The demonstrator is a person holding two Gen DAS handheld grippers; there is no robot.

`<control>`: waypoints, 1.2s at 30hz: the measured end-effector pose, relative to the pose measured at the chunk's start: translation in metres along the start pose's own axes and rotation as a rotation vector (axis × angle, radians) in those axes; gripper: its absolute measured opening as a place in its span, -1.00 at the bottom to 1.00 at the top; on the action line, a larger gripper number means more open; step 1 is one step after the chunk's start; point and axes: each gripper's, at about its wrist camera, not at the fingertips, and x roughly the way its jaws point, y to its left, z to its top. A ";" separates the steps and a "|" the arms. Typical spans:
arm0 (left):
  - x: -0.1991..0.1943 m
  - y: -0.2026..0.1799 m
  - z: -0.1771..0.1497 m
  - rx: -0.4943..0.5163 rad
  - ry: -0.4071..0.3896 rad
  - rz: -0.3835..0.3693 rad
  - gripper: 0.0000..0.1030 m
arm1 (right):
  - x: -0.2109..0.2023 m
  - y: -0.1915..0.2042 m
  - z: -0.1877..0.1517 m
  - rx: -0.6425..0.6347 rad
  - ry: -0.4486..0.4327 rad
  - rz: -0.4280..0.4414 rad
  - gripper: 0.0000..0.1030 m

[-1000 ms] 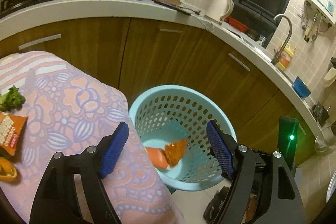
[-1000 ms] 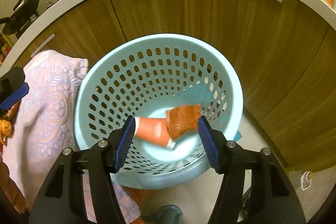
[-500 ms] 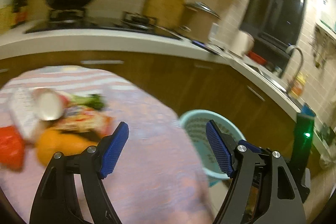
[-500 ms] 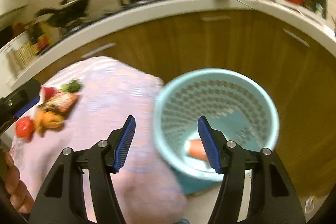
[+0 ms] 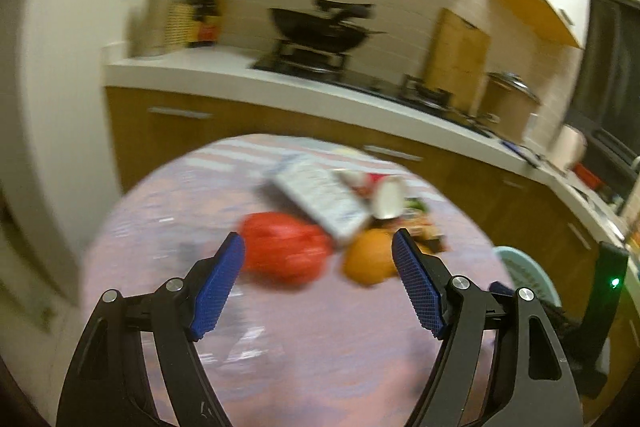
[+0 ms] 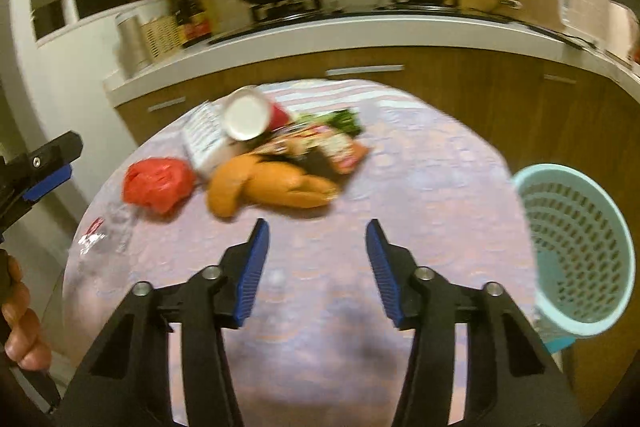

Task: Collect trash
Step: 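Move both open tools back over the table toward the plastic bags, then grasp the clear plastic bag with the left tool while the right tool grasps the red bag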

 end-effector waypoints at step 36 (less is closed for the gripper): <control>0.039 0.069 -0.042 0.032 0.200 0.223 -0.82 | 0.030 0.063 0.004 -0.126 0.096 0.068 -0.21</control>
